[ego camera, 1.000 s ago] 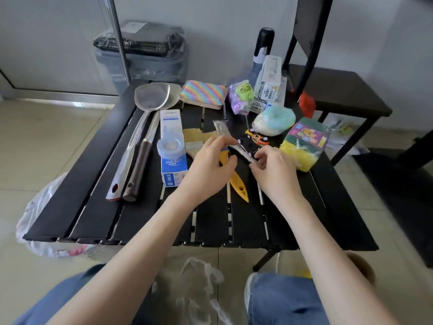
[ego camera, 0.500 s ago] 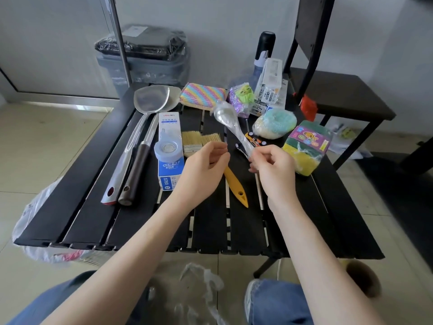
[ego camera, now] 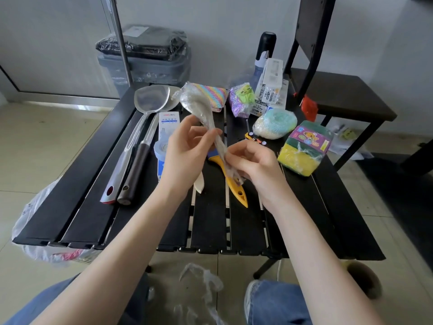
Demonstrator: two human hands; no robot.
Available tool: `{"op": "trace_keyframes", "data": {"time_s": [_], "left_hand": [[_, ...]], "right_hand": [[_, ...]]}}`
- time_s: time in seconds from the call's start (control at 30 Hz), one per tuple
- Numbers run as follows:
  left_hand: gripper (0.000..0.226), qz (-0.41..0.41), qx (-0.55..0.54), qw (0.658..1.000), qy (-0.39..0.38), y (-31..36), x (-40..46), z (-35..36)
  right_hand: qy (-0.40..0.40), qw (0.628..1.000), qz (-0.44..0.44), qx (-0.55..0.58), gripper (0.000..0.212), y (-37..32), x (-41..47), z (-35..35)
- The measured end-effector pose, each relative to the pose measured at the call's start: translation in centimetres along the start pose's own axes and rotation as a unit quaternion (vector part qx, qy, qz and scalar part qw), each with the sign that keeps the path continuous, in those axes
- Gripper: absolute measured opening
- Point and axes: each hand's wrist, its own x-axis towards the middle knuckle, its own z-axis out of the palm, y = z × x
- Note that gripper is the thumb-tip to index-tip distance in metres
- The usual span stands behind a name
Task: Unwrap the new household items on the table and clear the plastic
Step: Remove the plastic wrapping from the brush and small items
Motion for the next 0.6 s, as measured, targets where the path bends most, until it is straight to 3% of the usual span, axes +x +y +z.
{"op": "trace_keyframes", "data": {"time_s": [0.13,0.27,0.4,0.6], "left_hand": [[0.012,0.017,0.041,0.996,-0.072,-0.1,-0.3,-0.3],[0.028,0.038,0.120,0.984,-0.130,0.0,-0.9,0.1],[0.031,0.019,0.095,0.991,-0.091,0.0,-1.3,0.6],[0.015,0.060,0.117,0.991,-0.002,0.4,-1.0,0.7]], "right_hand": [[0.023,0.999,0.003,0.030,0.017,-0.1,0.5,-0.1],[0.019,0.999,-0.026,0.043,0.026,-0.7,0.8,-0.6],[0.041,0.994,-0.064,0.079,0.017,-0.8,0.6,-0.8],[0.043,0.992,-0.074,0.094,0.014,-1.0,0.4,-0.9]]}}
